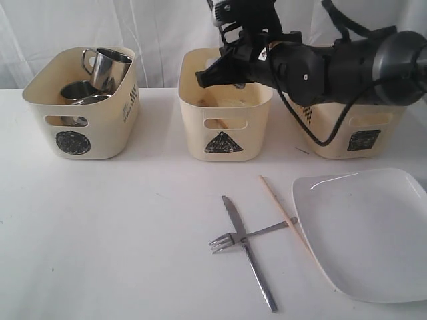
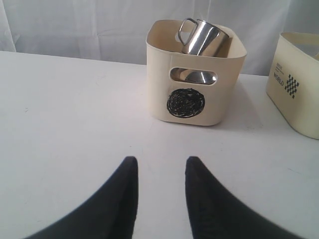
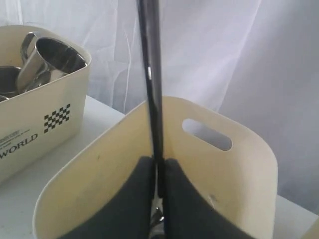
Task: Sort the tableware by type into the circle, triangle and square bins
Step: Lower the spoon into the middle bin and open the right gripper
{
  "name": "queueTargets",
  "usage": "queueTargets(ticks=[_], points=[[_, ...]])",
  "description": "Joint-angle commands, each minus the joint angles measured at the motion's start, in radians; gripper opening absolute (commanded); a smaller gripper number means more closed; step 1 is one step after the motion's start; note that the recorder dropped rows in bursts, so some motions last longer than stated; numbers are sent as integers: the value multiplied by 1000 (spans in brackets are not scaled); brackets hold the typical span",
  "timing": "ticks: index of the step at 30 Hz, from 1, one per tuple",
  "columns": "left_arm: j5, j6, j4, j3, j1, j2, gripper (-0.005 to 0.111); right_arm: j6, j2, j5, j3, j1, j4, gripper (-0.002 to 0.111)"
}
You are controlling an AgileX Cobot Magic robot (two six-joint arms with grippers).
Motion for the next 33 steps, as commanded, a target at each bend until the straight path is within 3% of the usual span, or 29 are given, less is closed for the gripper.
queueTargets(ticks=[1,26,33], points=[[0,-8,-5,4,2,-5,38,-10,43,-24,-40,-30,6,0],[0,-8,-5,4,2,-5,38,-10,186,67,-127,-52,6,0],[0,-8,-5,4,2,-5,38,-10,186,89,-127,-52,6,20]])
